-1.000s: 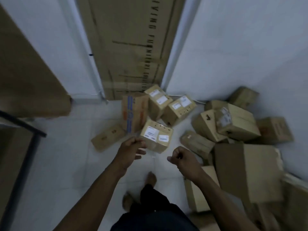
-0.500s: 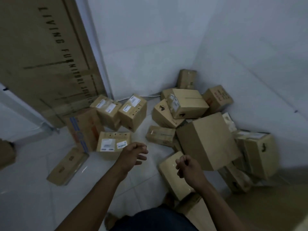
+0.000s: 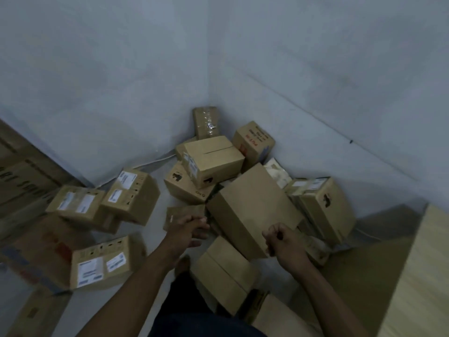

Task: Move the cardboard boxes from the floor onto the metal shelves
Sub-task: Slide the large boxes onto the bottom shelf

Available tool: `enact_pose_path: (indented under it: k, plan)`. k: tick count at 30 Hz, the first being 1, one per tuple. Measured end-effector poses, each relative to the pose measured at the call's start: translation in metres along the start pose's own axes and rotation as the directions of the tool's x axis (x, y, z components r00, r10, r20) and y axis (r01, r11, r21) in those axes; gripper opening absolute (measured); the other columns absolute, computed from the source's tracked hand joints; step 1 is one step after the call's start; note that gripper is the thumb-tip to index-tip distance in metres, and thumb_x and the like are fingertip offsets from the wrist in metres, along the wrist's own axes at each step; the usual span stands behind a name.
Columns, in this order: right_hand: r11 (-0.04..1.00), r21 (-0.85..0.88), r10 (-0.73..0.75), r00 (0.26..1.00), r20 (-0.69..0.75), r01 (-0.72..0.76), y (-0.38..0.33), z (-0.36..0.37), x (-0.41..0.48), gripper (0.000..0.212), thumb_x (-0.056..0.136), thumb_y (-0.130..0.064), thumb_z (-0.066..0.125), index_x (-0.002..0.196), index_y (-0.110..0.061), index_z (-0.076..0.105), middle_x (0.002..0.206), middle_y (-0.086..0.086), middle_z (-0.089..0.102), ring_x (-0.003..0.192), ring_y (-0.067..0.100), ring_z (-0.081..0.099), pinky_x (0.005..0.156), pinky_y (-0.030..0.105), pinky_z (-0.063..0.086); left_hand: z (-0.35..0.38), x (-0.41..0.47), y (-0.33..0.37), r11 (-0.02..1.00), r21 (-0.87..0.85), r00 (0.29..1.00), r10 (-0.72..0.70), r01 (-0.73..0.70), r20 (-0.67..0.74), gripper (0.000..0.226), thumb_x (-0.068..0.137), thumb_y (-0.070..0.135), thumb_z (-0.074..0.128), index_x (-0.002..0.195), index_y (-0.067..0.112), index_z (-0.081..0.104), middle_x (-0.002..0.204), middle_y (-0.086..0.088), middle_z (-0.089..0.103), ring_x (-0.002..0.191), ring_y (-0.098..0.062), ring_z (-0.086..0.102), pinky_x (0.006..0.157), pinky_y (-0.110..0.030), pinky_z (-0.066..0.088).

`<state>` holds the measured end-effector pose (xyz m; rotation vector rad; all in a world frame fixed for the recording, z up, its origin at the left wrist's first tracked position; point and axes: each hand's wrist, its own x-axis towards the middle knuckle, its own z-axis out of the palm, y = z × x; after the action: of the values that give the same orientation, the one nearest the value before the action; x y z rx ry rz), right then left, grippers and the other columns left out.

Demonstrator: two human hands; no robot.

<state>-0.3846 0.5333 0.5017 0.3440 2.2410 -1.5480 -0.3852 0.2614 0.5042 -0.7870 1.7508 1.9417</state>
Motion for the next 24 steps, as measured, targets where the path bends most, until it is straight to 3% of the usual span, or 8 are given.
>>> enact_pose_path:
  k: [5, 7, 11, 16, 21, 24]
  plan:
    - [0.996, 0.035, 0.087, 0.992, -0.094, -0.084, -0.013, -0.021, 0.064, 0.018, 0.096, -0.015, 0.066, 0.083, -0.008, 0.056, 0.077, 0.013, 0.056, 0.058, 0.019, 0.052, 0.050, 0.022, 0.046, 0.021, 0.076, 0.028, 0.997, -0.003, 0.995, -0.078, 0.078, 0.059, 0.011, 0.097, 0.016, 0.062, 0.102, 0.008, 0.068, 0.085, -0.006, 0.075, 0.072, -0.019, 0.068, 0.066, -0.031, 0.055]
    - [0.992, -0.003, 0.123, 0.987, -0.102, -0.124, -0.019, -0.024, 0.105, 0.015, 0.095, -0.021, 0.068, 0.089, -0.010, 0.060, 0.086, 0.017, 0.062, 0.060, 0.019, 0.057, 0.053, 0.025, 0.049, 0.020, 0.118, 0.036, 0.994, 0.011, 0.992, -0.110, 0.110, 0.065, 0.010, 0.098, 0.018, 0.061, 0.101, 0.011, 0.068, 0.079, 0.000, 0.074, 0.068, -0.014, 0.068, 0.063, -0.029, 0.054]
    - [0.969, -0.086, 0.220, 0.968, -0.118, -0.231, -0.028, -0.019, 0.190, 0.017, 0.095, -0.032, 0.068, 0.100, -0.017, 0.062, 0.096, 0.009, 0.067, 0.063, 0.016, 0.067, 0.061, 0.035, 0.053, 0.009, 0.201, 0.048, 0.979, 0.026, 0.977, -0.204, 0.203, 0.063, 0.011, 0.099, 0.020, 0.059, 0.097, 0.012, 0.067, 0.074, 0.001, 0.072, 0.058, -0.008, 0.065, 0.059, -0.026, 0.050]
    - [0.920, -0.191, 0.332, 0.939, -0.085, -0.342, -0.026, 0.004, 0.298, 0.027, 0.093, -0.043, 0.068, 0.109, -0.024, 0.060, 0.099, 0.000, 0.066, 0.078, 0.015, 0.070, 0.062, 0.031, 0.056, -0.012, 0.308, 0.038, 0.938, 0.065, 0.940, -0.341, 0.339, 0.010, 0.012, 0.098, 0.022, 0.059, 0.094, 0.015, 0.069, 0.075, 0.004, 0.075, 0.063, -0.007, 0.069, 0.069, -0.030, 0.053]
    - [0.864, -0.258, 0.427, 0.900, -0.084, -0.433, 0.000, 0.018, 0.373, 0.039, 0.090, -0.045, 0.071, 0.117, -0.021, 0.058, 0.104, 0.002, 0.065, 0.094, 0.026, 0.066, 0.081, 0.048, 0.057, -0.012, 0.377, 0.012, 0.887, 0.046, 0.888, -0.460, 0.459, 0.013, 0.011, 0.097, 0.021, 0.058, 0.090, 0.019, 0.067, 0.075, 0.002, 0.073, 0.065, -0.011, 0.066, 0.075, -0.033, 0.052]
    - [0.824, -0.346, 0.447, 0.890, -0.089, -0.449, 0.025, 0.020, 0.410, 0.046, 0.087, -0.048, 0.073, 0.122, -0.022, 0.057, 0.112, 0.002, 0.065, 0.099, 0.025, 0.064, 0.089, 0.052, 0.056, -0.003, 0.401, -0.009, 0.845, 0.036, 0.845, -0.535, 0.534, 0.019, 0.010, 0.097, 0.022, 0.057, 0.099, 0.017, 0.065, 0.089, -0.006, 0.071, 0.072, -0.015, 0.064, 0.070, -0.031, 0.053]
